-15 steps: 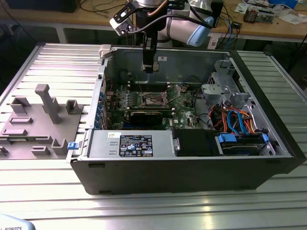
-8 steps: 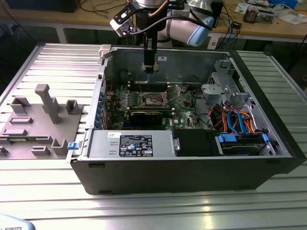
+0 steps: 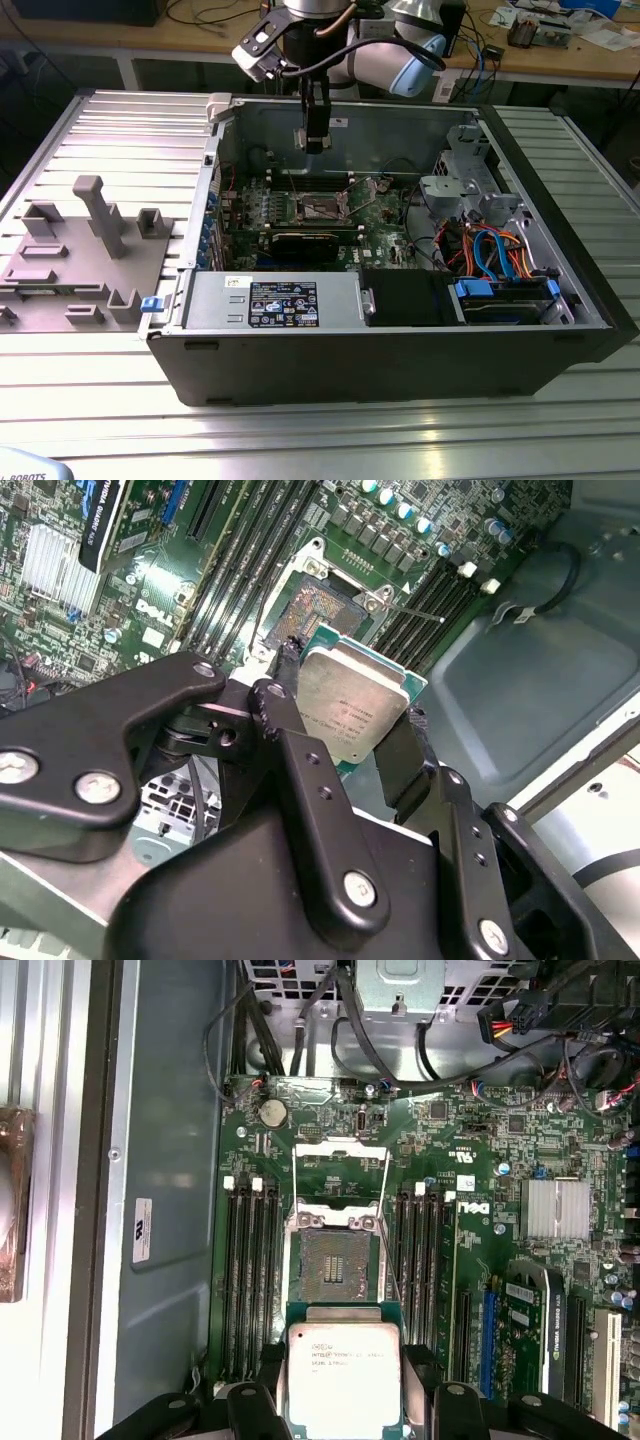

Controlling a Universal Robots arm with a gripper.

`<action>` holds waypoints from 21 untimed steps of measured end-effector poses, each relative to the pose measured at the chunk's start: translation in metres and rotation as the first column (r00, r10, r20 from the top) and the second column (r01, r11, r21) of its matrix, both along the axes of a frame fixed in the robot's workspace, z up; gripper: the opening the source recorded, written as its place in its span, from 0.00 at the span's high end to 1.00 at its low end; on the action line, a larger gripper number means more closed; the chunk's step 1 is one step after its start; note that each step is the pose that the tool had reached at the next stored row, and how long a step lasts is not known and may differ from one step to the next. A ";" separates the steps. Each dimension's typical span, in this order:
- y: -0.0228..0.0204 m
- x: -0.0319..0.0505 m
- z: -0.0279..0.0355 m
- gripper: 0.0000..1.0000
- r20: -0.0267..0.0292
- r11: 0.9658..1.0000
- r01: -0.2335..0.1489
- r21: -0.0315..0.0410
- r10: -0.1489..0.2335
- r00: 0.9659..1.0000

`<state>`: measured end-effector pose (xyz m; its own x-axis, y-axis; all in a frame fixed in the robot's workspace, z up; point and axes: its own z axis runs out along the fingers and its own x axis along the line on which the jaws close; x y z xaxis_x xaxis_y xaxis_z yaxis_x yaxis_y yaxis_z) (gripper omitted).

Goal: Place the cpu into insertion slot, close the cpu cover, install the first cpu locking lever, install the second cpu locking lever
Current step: 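Place the cpu into insertion slot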

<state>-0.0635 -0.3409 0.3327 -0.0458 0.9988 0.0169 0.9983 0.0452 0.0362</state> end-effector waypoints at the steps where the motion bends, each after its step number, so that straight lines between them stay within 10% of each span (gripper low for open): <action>1: 0.0000 0.0000 0.0000 0.45 0.000 1.000 0.000 0.000 0.000 1.000; 21: 0.0000 0.0000 -0.0059 0.45 0.000 1.000 0.000 0.000 0.000 1.000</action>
<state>-0.0635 -0.3409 0.3269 -0.0459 0.9988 0.0169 0.9983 0.0452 0.0361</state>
